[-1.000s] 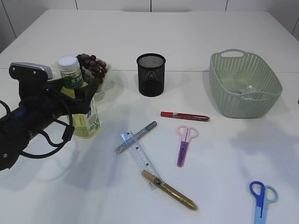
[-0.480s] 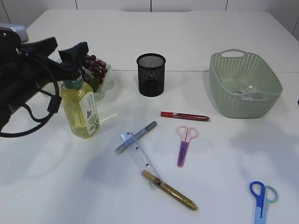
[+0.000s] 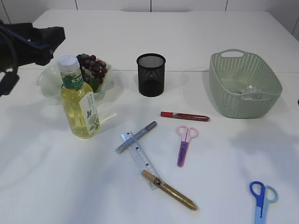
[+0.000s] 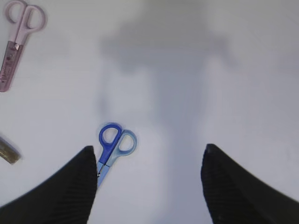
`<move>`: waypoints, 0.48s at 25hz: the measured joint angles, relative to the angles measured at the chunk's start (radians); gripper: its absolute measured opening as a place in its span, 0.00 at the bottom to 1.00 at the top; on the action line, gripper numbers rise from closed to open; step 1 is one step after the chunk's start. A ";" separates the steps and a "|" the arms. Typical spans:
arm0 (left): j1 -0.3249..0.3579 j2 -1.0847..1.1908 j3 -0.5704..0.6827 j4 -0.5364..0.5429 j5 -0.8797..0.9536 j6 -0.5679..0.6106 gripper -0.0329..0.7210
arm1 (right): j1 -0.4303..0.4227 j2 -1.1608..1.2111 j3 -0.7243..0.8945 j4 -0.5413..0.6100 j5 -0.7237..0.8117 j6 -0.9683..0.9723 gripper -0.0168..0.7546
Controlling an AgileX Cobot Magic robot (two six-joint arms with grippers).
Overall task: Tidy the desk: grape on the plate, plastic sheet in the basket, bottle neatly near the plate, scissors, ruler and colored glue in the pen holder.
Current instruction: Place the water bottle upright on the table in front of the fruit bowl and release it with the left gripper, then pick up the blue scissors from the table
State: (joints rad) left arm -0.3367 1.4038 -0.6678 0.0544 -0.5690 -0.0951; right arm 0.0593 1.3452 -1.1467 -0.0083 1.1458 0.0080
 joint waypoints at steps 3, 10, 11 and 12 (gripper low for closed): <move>0.000 -0.114 0.002 -0.004 0.229 0.000 0.73 | 0.000 0.000 0.000 0.000 0.000 0.000 0.72; 0.000 -0.326 0.002 -0.067 0.817 0.000 0.71 | 0.000 0.000 0.000 0.029 0.000 0.000 0.72; 0.000 -0.339 0.002 -0.079 0.895 0.000 0.70 | 0.000 0.000 0.000 0.038 0.003 0.005 0.72; 0.000 -0.350 0.002 -0.093 0.954 0.000 0.70 | 0.000 0.000 0.000 0.053 0.009 0.013 0.72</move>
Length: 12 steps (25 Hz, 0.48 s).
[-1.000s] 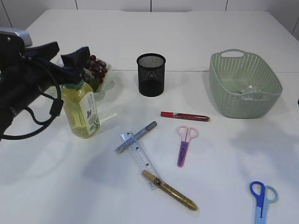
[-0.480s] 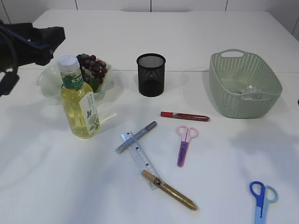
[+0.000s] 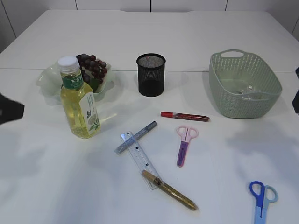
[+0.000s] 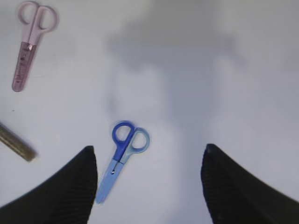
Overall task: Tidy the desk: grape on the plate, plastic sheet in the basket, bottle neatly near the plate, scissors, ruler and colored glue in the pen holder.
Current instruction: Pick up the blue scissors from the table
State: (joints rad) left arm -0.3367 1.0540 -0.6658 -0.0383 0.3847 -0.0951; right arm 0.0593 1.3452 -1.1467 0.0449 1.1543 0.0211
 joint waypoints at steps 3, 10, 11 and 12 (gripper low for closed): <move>0.000 -0.002 0.000 -0.039 0.153 0.000 0.70 | 0.000 0.000 0.002 0.030 0.024 0.026 0.70; 0.000 0.098 -0.079 -0.068 0.349 -0.001 0.67 | 0.000 -0.008 0.131 0.097 0.036 0.084 0.69; 0.000 0.122 -0.099 -0.068 0.367 -0.001 0.67 | 0.000 -0.012 0.162 0.113 0.029 0.099 0.69; 0.000 0.146 -0.118 -0.069 0.384 -0.001 0.67 | 0.000 -0.015 0.192 0.130 0.014 0.117 0.68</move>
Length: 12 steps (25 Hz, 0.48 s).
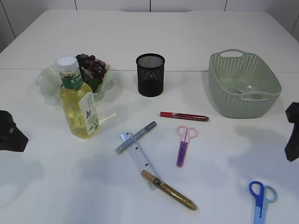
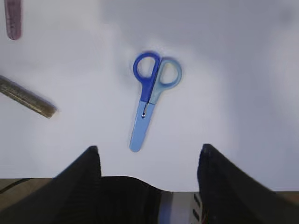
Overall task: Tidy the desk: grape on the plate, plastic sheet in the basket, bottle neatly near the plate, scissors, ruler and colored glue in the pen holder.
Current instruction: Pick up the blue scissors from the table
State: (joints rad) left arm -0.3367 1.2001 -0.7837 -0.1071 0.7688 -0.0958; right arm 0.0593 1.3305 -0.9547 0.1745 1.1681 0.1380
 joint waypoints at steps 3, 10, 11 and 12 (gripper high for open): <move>0.000 0.063 -0.038 -0.019 0.046 0.000 0.67 | 0.000 -0.006 0.075 0.020 -0.053 0.075 0.67; 0.000 0.097 -0.048 -0.032 0.068 0.000 0.67 | 0.057 -0.012 0.179 0.003 -0.192 0.293 0.66; 0.000 0.097 -0.048 -0.032 0.068 0.000 0.67 | 0.081 -0.012 0.188 -0.009 -0.217 0.343 0.66; 0.000 0.097 -0.048 -0.032 0.068 0.000 0.67 | 0.111 -0.012 0.199 -0.027 -0.246 0.388 0.66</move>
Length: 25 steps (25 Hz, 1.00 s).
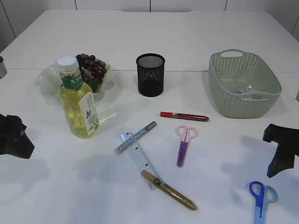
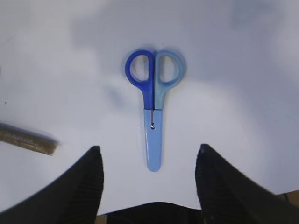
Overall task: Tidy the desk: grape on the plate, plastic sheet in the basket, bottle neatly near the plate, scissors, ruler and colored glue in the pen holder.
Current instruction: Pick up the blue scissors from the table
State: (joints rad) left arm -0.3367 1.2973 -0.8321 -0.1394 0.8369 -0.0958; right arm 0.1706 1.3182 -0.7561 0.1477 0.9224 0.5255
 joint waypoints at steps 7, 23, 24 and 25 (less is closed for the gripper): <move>0.000 0.000 0.000 -0.002 0.000 0.000 0.67 | 0.074 0.143 0.006 -0.073 -0.063 0.161 0.65; 0.000 0.000 0.000 -0.002 0.001 0.000 0.67 | 0.074 0.354 0.006 -0.028 -0.170 0.062 0.65; 0.000 0.000 0.000 -0.002 0.001 0.002 0.67 | 0.074 0.358 0.006 -0.028 -0.178 0.060 0.65; 0.000 0.000 0.000 -0.002 0.001 0.002 0.67 | 0.074 0.360 0.006 -0.028 -0.185 0.058 0.65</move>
State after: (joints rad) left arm -0.3367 1.2973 -0.8321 -0.1416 0.8376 -0.0940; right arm 0.2445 1.6781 -0.7501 0.1199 0.7377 0.5838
